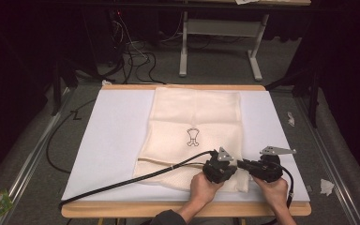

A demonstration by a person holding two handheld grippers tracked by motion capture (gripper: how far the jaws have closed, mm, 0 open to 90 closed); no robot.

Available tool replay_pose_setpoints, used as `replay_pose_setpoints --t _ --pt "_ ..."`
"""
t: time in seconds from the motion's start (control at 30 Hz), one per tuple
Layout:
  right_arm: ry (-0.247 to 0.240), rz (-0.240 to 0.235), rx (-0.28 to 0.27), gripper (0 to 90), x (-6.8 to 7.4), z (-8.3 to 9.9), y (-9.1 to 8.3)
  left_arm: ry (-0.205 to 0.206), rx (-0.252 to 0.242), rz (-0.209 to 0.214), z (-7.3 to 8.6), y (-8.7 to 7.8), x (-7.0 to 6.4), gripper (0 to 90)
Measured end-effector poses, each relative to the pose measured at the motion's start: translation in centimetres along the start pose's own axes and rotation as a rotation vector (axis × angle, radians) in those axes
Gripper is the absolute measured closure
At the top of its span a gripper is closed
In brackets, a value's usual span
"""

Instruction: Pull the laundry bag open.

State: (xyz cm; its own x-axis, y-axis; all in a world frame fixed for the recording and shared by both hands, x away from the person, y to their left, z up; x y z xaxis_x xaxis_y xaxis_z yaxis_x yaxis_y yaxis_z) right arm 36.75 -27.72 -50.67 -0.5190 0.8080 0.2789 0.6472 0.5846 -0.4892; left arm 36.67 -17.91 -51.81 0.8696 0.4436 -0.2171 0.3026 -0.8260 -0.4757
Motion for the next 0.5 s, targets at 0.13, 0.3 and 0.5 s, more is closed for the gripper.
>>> replay_pose_setpoints --t 0.13,0.3,0.5 --pt "-0.01 0.008 -0.004 84.4 0.16 -0.06 0.03 -0.003 0.002 -0.003 -0.05 -0.06 0.01 87.6" --pt "-0.008 0.007 0.001 84.5 0.14 -0.04 0.07 -0.011 0.005 -0.001 -0.06 -0.09 0.03 87.7" --pt "-0.009 0.008 -0.002 84.4 0.15 -0.05 -0.01 -0.011 0.014 -0.005 -0.14 -0.26 0.12 87.8"
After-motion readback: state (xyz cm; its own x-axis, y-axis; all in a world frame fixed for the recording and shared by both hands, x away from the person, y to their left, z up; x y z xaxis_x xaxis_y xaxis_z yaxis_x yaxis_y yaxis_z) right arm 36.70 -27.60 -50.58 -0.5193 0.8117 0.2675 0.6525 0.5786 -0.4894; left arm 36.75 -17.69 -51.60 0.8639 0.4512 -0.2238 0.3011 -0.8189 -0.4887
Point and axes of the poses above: each handheld gripper's, and its own axes: y roughly forward along the jaws, z roughly out of its underside, x roughly to its left, the point moved 8 cm from there along y, roughly forward along the jaws, and after that the axes turned 9 degrees about -x, right-handed, at the moved point
